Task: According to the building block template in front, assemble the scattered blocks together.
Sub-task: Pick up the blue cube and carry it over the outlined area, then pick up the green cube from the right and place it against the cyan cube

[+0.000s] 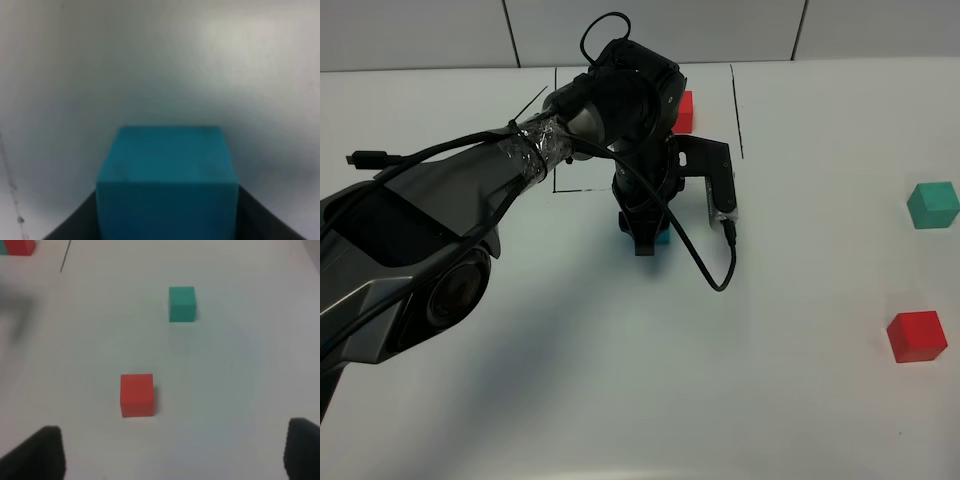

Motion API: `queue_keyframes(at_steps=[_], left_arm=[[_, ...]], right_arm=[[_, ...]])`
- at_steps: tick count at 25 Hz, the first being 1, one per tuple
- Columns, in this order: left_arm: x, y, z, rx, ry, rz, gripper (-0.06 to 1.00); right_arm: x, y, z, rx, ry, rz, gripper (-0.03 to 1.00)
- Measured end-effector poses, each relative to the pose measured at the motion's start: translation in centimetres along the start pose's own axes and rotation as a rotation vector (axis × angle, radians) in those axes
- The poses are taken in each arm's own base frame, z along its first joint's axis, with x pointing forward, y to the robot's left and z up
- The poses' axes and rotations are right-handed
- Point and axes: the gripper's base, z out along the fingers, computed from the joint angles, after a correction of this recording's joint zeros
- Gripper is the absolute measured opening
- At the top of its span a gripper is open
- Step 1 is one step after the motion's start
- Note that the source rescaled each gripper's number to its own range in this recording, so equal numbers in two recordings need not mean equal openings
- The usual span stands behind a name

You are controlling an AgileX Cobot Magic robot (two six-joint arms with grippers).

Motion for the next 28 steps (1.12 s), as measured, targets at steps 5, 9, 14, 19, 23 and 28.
queue_keyframes(at_steps=[5,9,14,19,23,28], left_arm=[[-0.2,-0.2,-1.6,0.005,-0.045,-0.037,0.42],[-0.3,-0.4,-4.2,-0.004,-0.110,-0.055,0.59],[-0.1,-0.2,-6.2,-0.025,-0.155,-0.180,0.63],[2.5,1.3,-8.7,-0.078,-0.174,-0.413,0.63],[5.9,2.6,-10.0,-0.082,-0.170,-0.578,0.63],[11.3,3.1,-11.2,-0.074,-0.156,-0.745,0.63]], right_arm=[[0.0,0.0,0.0,0.000,0.000,0.001,0.84],[0.0,0.0,0.0,0.000,0.000,0.001,0.84],[0.0,0.0,0.0,0.000,0.000,0.000,0.84],[0.0,0.0,0.0,0.000,0.000,0.000,0.84],[0.0,0.0,0.0,0.000,0.000,0.000,0.84],[0.0,0.0,0.0,0.000,0.000,0.002,0.84]])
